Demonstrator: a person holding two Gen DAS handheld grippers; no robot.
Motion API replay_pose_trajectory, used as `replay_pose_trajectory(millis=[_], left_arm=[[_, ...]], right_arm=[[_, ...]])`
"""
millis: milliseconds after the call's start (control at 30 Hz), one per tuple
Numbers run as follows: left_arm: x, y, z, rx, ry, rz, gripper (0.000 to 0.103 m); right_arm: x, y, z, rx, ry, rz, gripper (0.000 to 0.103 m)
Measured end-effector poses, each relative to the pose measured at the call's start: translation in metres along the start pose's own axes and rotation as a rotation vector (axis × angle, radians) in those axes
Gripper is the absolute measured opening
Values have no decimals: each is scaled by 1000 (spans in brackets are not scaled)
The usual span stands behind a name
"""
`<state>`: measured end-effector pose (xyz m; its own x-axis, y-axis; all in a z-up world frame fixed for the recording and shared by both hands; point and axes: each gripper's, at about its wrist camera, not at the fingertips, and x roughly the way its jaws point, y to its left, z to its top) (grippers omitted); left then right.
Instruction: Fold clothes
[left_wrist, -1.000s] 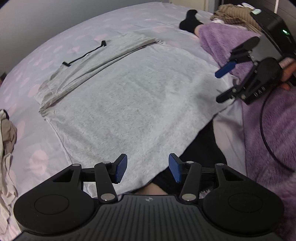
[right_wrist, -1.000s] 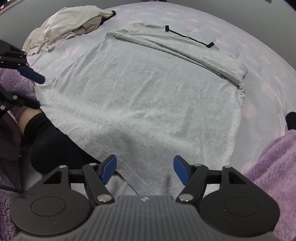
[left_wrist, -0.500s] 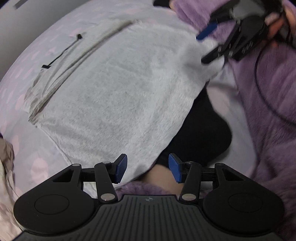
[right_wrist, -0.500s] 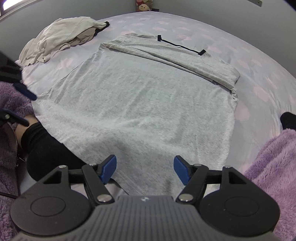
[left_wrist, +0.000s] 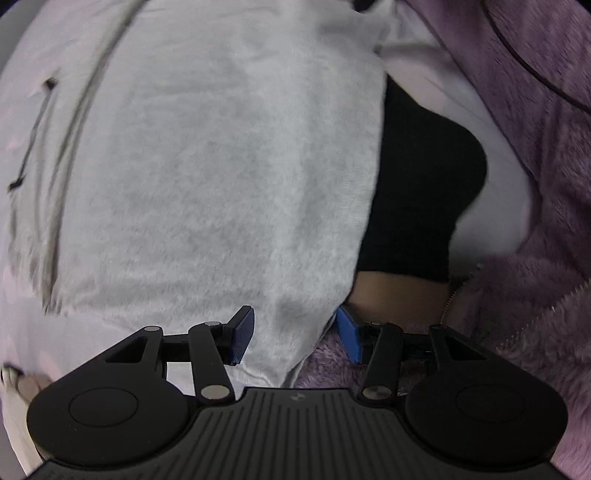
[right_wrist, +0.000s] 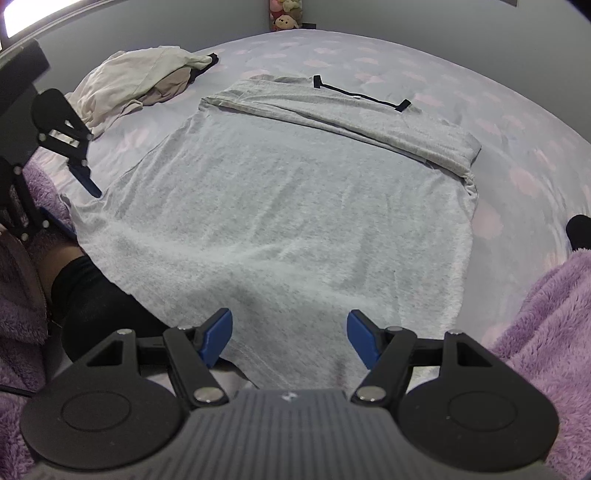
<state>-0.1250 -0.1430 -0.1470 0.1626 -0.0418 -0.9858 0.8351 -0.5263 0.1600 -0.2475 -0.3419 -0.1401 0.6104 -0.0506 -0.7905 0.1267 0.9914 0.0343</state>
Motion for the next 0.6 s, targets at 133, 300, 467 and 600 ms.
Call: replay_pose_trajectory(millis=[133, 300, 467, 600], left_arm=[[9, 5, 10, 55, 57, -64, 44], [25, 18, 19, 39, 128, -146, 42], [34, 9, 18, 22, 142, -151, 14], [36, -1, 11, 0, 125, -125, 8]], right_arm=[[0, -6, 0, 33, -6, 21, 72], [1, -7, 1, 50, -4, 29, 72], [1, -8, 0, 53, -4, 34, 72], [2, -8, 1, 49, 3, 38, 72]])
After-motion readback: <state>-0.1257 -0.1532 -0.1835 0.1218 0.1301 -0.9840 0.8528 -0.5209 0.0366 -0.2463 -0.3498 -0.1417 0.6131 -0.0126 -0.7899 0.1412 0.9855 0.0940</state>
